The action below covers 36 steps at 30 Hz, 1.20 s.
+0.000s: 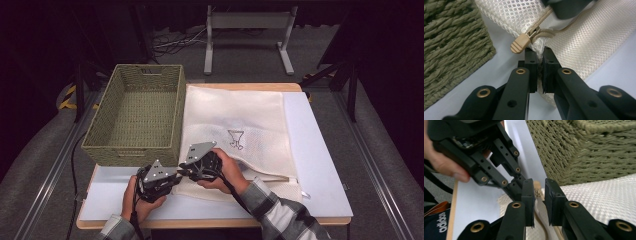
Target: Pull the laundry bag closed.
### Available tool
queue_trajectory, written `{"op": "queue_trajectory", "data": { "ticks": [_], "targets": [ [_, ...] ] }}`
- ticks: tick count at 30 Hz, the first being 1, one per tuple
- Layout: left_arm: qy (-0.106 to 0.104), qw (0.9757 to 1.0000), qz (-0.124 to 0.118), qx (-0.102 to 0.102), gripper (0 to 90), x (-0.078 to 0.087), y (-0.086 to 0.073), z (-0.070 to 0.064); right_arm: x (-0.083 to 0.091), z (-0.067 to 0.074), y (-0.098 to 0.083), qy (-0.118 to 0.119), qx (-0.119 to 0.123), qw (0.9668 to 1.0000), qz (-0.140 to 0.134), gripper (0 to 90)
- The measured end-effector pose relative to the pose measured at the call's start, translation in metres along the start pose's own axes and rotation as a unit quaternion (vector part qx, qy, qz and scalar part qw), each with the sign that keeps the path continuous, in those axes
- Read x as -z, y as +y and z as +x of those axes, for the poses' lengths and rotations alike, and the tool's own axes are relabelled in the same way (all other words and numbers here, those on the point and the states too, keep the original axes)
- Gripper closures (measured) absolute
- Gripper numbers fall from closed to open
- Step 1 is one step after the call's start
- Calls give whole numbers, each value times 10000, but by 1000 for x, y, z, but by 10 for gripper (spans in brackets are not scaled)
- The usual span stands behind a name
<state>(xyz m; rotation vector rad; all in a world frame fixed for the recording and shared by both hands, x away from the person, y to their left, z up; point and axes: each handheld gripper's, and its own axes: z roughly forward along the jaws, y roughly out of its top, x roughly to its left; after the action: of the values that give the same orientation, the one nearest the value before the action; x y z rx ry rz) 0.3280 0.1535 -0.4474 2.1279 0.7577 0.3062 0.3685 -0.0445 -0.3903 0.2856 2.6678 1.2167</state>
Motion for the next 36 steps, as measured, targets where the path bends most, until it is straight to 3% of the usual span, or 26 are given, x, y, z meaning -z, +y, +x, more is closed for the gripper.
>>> {"op": "queue_trajectory", "data": {
  "ticks": [16,20,32,36],
  "targets": [
    [-6,10000,-3,76,854,0,-2,0,-31,-4,9,142,48,9993,348,765],
    [-16,10000,28,90,853,-1,-3,1,-36,-4,10,146,77,9990,424,806],
    [15,9999,61,109,853,-2,-2,1,-27,-5,10,134,6,9995,268,821],
    [25,9999,57,112,852,-2,-3,1,-19,-7,8,89,-36,9997,215,870]
  ]
}}
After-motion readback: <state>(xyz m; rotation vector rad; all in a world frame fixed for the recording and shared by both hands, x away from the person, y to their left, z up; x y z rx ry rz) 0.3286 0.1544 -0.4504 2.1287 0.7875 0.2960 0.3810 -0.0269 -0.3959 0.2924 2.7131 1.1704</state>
